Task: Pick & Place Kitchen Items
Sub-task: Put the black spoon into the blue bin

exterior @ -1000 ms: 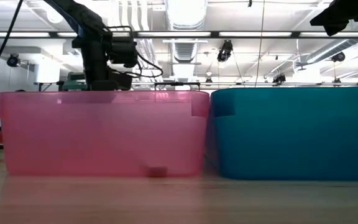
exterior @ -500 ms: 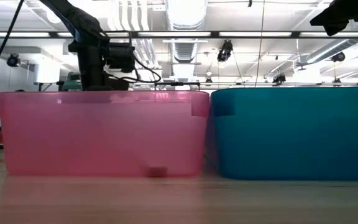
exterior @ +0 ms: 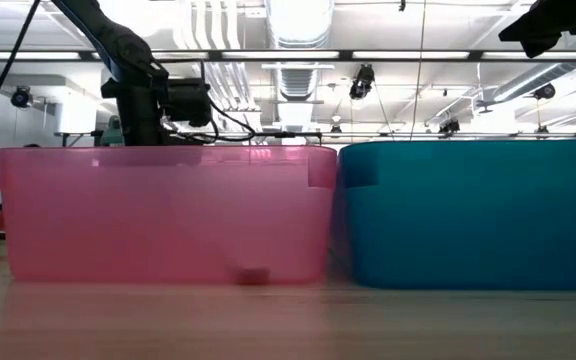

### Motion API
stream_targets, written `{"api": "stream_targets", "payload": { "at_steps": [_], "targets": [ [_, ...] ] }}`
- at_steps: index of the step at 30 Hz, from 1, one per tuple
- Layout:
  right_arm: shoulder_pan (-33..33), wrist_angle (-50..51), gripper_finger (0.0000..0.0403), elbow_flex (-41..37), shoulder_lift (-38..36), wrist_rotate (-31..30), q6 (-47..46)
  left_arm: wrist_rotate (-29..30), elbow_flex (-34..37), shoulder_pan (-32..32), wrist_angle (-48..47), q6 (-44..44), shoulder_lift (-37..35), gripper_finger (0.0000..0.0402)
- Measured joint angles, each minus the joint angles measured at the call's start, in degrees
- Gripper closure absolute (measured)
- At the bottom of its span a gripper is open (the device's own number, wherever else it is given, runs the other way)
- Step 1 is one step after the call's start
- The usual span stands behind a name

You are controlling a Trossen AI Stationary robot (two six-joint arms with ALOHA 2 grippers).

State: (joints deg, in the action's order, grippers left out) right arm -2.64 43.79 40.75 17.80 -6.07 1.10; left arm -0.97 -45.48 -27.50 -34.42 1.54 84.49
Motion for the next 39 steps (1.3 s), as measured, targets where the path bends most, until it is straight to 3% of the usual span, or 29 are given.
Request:
{"api": "stream_targets", "payload": {
  "at_steps": [16, 39],
  "targets": [
    [0.0, 0.0, 0.0394, 0.0, 0.0, 0.0, 0.0, -1.9, 0.8, 0.2, -0.1, -7.7, 0.0, 0.0179],
    [0.0, 0.0, 0.0394, 0.0, 0.0, 0.0, 0.0, -3.3, -2.1, 0.3, -3.3, -3.3, -0.1, 0.0179]
  ]
}}
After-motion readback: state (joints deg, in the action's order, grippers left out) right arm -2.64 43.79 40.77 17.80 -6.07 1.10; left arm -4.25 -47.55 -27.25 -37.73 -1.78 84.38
